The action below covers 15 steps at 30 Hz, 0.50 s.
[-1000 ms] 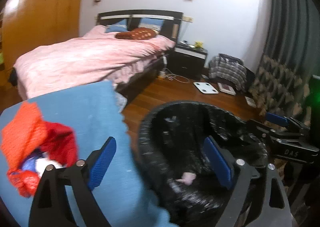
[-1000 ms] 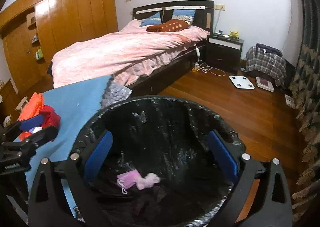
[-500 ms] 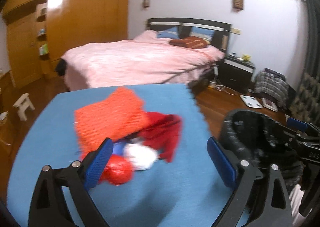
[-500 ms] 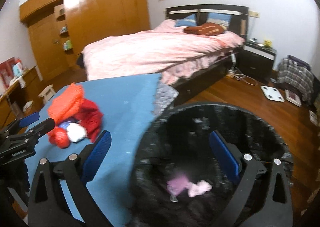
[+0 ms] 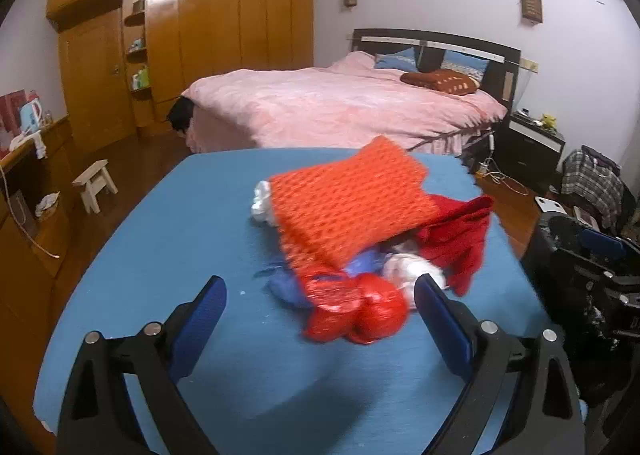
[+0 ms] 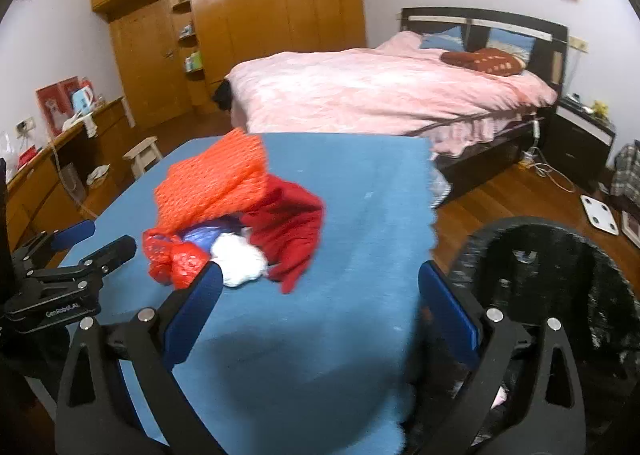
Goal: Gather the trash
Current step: 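Return to the pile and grasp the white plastic bag ball with the right tool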
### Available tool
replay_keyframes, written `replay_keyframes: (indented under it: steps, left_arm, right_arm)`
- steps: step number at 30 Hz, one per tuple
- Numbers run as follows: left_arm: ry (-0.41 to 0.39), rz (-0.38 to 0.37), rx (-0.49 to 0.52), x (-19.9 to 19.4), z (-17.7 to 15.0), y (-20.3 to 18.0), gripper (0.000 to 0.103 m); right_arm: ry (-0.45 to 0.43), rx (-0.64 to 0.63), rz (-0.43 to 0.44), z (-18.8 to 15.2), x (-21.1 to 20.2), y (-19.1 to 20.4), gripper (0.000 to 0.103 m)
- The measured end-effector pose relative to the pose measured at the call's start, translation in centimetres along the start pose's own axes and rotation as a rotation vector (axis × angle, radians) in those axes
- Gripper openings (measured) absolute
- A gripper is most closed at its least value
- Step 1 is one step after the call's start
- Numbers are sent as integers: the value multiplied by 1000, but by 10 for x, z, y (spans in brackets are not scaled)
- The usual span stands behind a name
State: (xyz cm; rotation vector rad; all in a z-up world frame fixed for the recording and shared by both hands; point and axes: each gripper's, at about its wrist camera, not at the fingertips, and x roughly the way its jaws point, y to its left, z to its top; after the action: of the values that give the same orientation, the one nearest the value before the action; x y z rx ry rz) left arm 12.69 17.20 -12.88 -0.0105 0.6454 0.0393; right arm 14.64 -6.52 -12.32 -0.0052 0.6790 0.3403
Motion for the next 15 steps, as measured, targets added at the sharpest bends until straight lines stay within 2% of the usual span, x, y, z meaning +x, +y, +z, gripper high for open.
replay_keyframes:
  steps: [3,6,9,15]
  left_arm:
    - [3,23,-8,4,-3,12,93]
    - [4,34,-16,8,-5,20,93]
    - [8,43,-28,11,-5,29,93]
    - [8,50,-37,16,-6,40,93]
  right_arm:
    - [15,-23,23,0,13,13,90]
    - [37,-35,47,0,29,26,81]
    - [55,-43,64,1,43,38,80]
    - [94,-67,82,2,69,55,69]
